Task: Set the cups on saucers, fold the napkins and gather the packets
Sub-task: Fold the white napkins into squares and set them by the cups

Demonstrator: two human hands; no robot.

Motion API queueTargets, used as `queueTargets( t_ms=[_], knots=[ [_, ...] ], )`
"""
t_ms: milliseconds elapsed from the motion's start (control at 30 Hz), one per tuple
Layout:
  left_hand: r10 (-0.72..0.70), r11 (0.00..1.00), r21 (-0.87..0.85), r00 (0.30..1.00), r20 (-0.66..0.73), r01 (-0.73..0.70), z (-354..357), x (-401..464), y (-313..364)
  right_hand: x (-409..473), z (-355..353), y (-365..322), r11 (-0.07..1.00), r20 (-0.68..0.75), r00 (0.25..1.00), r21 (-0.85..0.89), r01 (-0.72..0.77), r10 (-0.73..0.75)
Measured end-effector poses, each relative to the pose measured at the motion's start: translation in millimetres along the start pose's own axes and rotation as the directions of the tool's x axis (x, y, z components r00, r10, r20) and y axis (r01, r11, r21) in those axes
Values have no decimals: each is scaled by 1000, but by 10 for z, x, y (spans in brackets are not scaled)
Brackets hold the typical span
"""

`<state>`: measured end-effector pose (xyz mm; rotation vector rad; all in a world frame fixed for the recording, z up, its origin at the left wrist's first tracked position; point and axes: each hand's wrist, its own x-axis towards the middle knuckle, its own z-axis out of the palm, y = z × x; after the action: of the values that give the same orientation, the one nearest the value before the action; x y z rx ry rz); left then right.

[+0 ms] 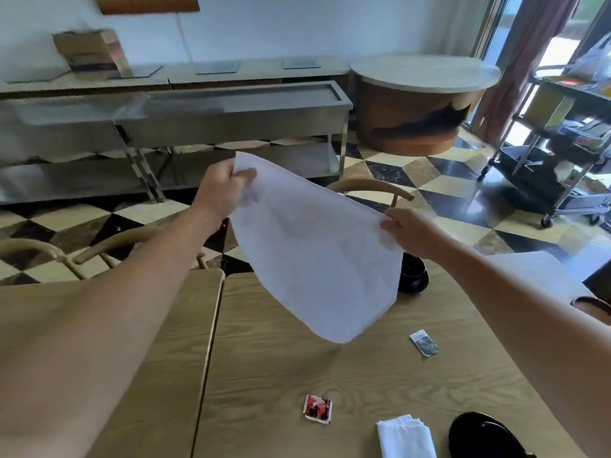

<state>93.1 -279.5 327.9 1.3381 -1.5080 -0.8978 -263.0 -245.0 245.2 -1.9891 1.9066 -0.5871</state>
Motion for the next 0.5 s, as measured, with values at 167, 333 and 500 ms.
queueTargets(
  t_ms=[167,333,500],
  knots=[
    [-110,994,34,993,51,108,-677,-172,-656,104,276,-453,991,179,983,-125,57,-34],
    [-191,980,54,982,9,190,-1042,-225,-1264,216,630,-520,901,341,938,-424,90,67],
    [-190,941,280,981,-32,192,-1122,-109,-1502,495,845,-534,944,161,984,-329,-17,74]
  ],
)
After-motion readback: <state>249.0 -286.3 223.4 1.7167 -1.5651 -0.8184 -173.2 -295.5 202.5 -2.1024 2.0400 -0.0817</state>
